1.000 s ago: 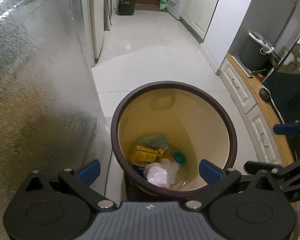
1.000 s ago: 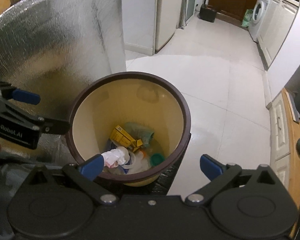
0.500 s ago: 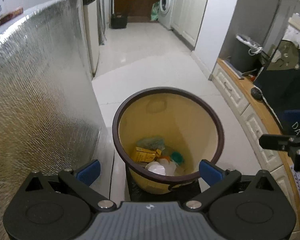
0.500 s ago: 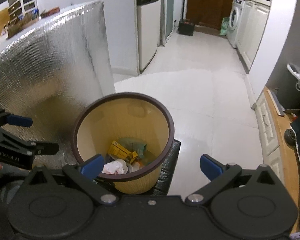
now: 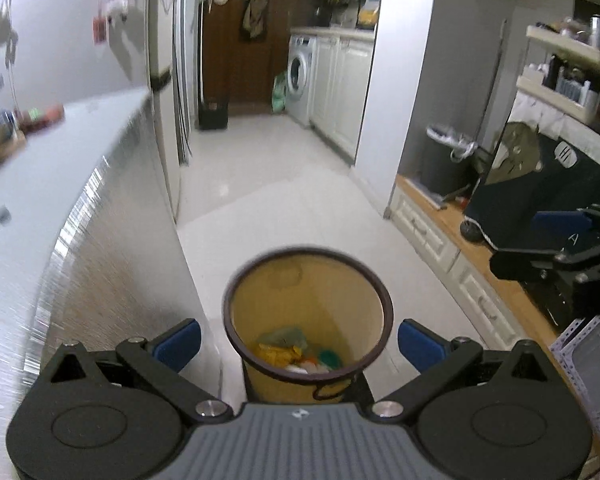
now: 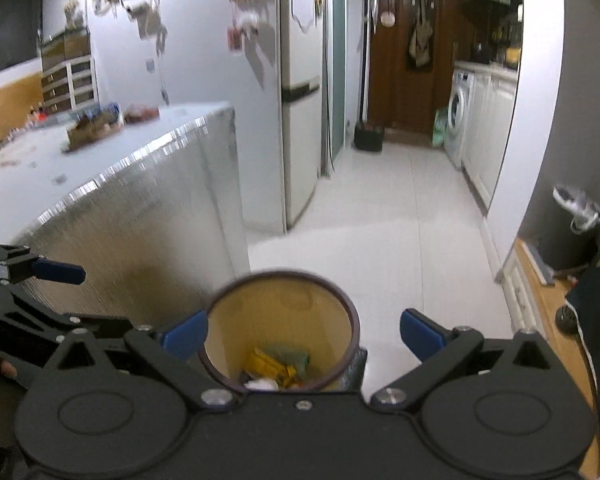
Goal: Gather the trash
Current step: 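Lift both tools from the bin and move toward the blue can and cardboard, then grasp the torn cardboard with the left tool while the right tool grasps a cardboard strip, then carry the cardboard pieces in both tools toward the bin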
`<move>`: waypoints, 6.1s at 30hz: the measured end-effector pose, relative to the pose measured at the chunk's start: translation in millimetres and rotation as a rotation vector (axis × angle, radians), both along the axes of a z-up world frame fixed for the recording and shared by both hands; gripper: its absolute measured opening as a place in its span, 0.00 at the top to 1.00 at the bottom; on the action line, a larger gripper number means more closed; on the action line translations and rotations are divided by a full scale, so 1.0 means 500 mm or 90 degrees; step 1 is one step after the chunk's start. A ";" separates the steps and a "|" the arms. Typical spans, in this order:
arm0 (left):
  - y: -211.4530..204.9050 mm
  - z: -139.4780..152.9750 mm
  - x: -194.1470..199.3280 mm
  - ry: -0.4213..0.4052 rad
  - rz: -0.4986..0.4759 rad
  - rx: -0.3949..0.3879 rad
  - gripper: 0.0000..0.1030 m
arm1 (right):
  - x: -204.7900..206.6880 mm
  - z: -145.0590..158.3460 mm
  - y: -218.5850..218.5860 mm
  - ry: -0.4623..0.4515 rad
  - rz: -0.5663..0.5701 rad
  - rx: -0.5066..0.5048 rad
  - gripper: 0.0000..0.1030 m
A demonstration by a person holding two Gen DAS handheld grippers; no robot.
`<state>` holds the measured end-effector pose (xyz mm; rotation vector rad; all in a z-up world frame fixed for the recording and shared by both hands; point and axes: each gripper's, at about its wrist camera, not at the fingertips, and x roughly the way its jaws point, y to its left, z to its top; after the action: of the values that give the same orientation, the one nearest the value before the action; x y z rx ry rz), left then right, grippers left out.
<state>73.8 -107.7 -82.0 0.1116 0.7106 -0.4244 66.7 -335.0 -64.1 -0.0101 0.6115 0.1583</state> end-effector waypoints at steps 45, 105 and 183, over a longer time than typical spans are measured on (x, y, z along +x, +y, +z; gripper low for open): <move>0.569 0.179 0.458 -0.151 0.255 -0.051 0.00 | 0.479 0.214 0.533 -0.117 0.136 0.135 0.00; 0.646 0.089 0.535 -0.074 0.164 -0.007 0.20 | 0.549 0.047 0.706 0.014 0.014 0.147 0.78; 0.508 0.160 0.090 -0.155 0.263 0.054 0.42 | 0.227 0.084 0.603 -0.013 0.168 0.145 0.75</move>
<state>118.6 146.3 -2.0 0.0907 0.4943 0.0165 180.2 -33.6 -21.9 0.1274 0.5678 0.4824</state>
